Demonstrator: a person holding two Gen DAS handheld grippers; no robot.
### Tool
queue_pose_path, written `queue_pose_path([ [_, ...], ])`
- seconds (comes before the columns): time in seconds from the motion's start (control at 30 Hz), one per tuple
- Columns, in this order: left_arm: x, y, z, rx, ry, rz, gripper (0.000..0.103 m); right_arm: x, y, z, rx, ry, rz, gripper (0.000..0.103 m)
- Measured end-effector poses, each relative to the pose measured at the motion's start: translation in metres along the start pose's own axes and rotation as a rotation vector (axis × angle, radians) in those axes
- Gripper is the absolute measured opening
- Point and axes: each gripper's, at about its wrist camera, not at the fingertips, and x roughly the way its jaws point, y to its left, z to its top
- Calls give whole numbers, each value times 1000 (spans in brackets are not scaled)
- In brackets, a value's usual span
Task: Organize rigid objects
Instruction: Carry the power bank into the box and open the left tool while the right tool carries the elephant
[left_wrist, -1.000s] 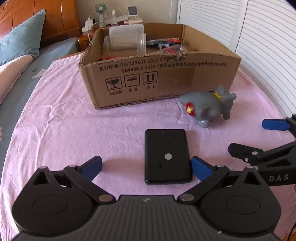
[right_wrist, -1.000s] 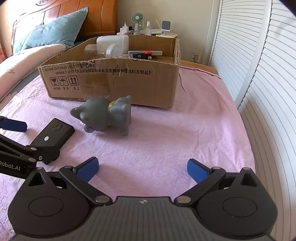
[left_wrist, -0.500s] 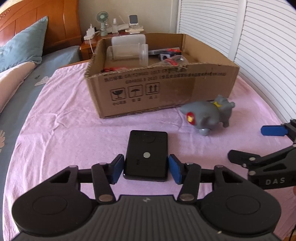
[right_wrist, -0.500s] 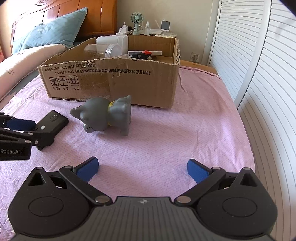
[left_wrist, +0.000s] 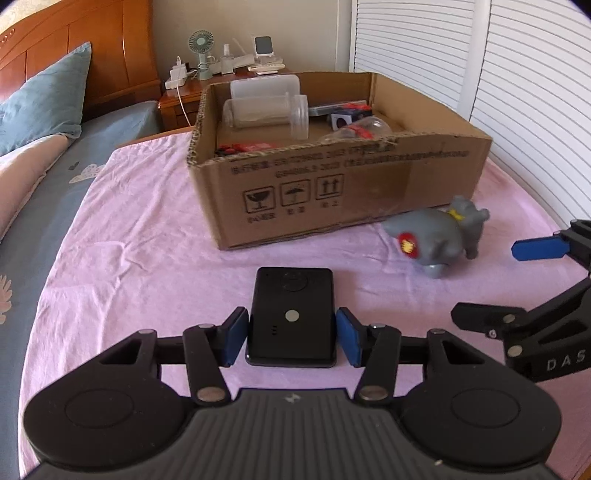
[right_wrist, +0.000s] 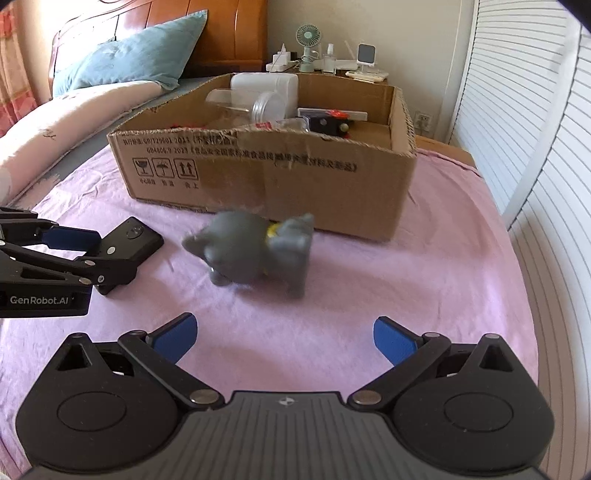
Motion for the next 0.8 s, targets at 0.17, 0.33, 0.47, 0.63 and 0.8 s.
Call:
queue_pose_path([
  [0.17, 7, 4, 4, 0, -11, -31, 57, 4, 1, 10, 14, -12, 12, 103],
  [0.33, 6, 7, 5, 18, -4, -50, 51, 8, 2, 16, 41, -18, 15, 103],
  [0.47, 3, 13, 7, 39, -1, -34, 51, 14, 4, 20, 57, -27, 16, 103],
  [0.63, -1, 20, 10, 55, 9, -38, 51, 19, 8, 26, 76, -42, 15, 103],
  [0.8, -4, 23, 12, 70, 23, -51, 51, 20, 13, 34, 76, -50, -6, 95],
])
